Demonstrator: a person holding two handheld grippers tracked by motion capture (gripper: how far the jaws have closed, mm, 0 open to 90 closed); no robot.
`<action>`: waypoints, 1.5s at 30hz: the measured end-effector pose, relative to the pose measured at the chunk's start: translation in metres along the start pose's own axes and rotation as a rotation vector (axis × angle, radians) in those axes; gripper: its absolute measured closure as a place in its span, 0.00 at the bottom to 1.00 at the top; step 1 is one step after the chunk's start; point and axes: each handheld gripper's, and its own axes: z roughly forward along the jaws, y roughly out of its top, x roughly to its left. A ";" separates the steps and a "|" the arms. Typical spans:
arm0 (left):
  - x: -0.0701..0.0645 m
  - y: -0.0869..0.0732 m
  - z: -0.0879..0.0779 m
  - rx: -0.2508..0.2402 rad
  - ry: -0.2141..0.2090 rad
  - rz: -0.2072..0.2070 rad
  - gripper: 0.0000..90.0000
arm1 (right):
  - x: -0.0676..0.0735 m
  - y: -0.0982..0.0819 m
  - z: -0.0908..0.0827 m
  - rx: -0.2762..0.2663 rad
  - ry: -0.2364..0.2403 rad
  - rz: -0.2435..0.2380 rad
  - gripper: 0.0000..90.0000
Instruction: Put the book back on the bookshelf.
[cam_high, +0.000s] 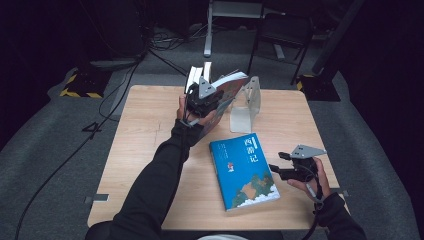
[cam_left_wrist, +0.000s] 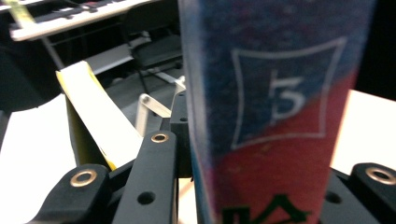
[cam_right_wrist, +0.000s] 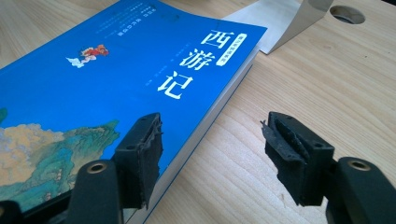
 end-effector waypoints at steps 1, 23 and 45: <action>0.000 0.002 0.003 0.001 0.020 -0.004 0.82 | 0.000 0.000 0.001 0.004 0.000 0.000 0.40; -0.018 0.004 0.047 -0.052 0.137 -0.137 0.81 | 0.001 -0.001 0.005 0.021 0.019 -0.017 0.40; -0.010 -0.006 0.014 0.012 0.116 -0.006 0.73 | 0.004 0.000 0.006 0.038 0.022 -0.029 0.39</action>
